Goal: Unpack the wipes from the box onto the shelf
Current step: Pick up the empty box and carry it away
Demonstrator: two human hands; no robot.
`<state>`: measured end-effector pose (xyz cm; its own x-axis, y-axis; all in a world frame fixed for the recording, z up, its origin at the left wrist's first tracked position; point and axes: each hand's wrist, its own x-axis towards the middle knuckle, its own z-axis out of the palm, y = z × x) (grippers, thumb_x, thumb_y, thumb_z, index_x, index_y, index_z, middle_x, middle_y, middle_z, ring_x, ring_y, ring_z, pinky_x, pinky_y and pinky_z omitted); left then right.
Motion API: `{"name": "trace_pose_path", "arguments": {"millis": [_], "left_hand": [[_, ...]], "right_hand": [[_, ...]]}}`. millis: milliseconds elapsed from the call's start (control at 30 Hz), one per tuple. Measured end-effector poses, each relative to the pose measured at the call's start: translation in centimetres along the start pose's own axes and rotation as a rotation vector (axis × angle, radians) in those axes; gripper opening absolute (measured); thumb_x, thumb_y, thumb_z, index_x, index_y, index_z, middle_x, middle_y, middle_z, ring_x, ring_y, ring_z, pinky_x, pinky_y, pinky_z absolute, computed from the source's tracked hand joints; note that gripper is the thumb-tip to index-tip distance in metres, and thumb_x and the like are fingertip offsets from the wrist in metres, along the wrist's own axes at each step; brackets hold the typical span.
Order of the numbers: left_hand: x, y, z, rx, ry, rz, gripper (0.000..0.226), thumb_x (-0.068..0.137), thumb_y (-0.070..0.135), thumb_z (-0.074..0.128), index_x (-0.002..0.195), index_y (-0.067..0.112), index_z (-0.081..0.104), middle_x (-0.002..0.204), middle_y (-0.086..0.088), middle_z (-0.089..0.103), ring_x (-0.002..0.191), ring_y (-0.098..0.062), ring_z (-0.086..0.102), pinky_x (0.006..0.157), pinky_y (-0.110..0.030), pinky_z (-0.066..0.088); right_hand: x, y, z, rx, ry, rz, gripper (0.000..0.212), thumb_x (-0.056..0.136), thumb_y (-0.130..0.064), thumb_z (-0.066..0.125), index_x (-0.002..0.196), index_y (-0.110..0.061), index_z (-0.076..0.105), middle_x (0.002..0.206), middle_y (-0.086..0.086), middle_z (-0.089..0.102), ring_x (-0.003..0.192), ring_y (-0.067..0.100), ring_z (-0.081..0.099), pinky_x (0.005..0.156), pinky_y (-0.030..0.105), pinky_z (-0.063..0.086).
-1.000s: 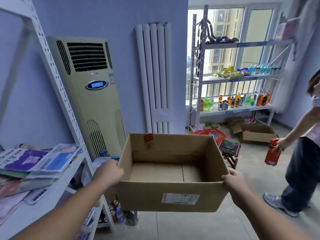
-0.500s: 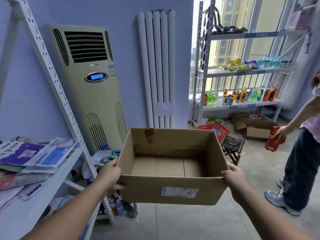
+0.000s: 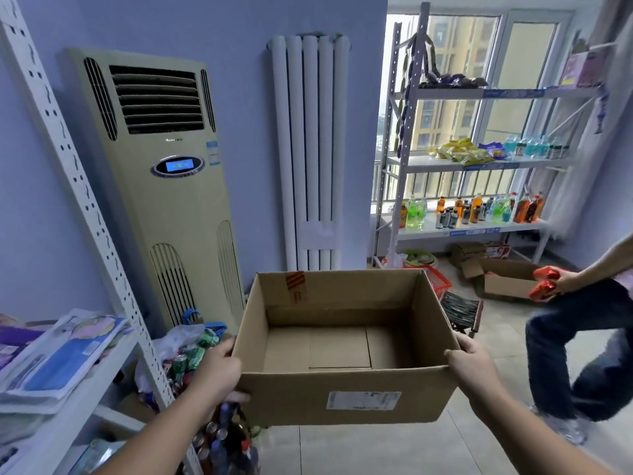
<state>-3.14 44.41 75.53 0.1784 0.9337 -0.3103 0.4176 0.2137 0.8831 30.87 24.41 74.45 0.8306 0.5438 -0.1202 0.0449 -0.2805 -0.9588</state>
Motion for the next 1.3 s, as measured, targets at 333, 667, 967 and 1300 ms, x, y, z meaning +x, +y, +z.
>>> {"name": "trace_pose_path", "arguments": {"millis": [333,667,967,1300], "left_hand": [[5.6,2.8,1.6,0.086,-0.051,0.067,0.071,0.086,-0.011,0.066,0.147,0.020,0.048,0.130,-0.010,0.056,0.108,-0.033,0.058,0.067,-0.041,0.064],[8.9,7.3,7.6,0.062,-0.001,0.011,0.055,0.100,-0.005,0.043,0.148,0.022,0.047,0.121,-0.005,0.049,0.099,-0.033,0.054,0.066,-0.047,0.064],[13.7,8.4,10.1,-0.021,0.047,-0.022,0.050,0.100,-0.001,0.041,0.142,0.021,0.054,0.121,-0.008,0.060,0.094,-0.029,0.064,0.066,-0.052,0.064],[24.9,10.4,9.8,-0.046,0.047,-0.091,0.052,0.101,0.004,0.042,0.150,0.022,0.046,0.134,-0.008,0.056,0.109,-0.038,0.062,0.067,-0.049,0.064]], "right_hand": [[5.0,-0.6,1.7,-0.089,0.023,-0.022,0.053,0.095,0.005,0.045,0.140,-0.019,0.057,0.102,-0.004,0.065,0.086,0.010,0.055,0.063,0.026,0.045],[14.0,-1.5,0.5,-0.172,-0.027,-0.056,0.054,0.091,0.002,0.050,0.137,-0.024,0.060,0.110,0.000,0.067,0.103,0.023,0.061,0.090,0.049,0.057],[21.2,-2.5,2.4,-0.201,-0.099,-0.119,0.050,0.092,0.003,0.052,0.136,-0.019,0.063,0.111,-0.001,0.067,0.106,0.022,0.058,0.093,0.043,0.051],[30.5,-4.7,10.1,-0.154,-0.103,-0.082,0.054,0.089,0.002,0.053,0.133,-0.028,0.065,0.098,-0.016,0.067,0.083,0.014,0.061,0.069,0.031,0.047]]}}
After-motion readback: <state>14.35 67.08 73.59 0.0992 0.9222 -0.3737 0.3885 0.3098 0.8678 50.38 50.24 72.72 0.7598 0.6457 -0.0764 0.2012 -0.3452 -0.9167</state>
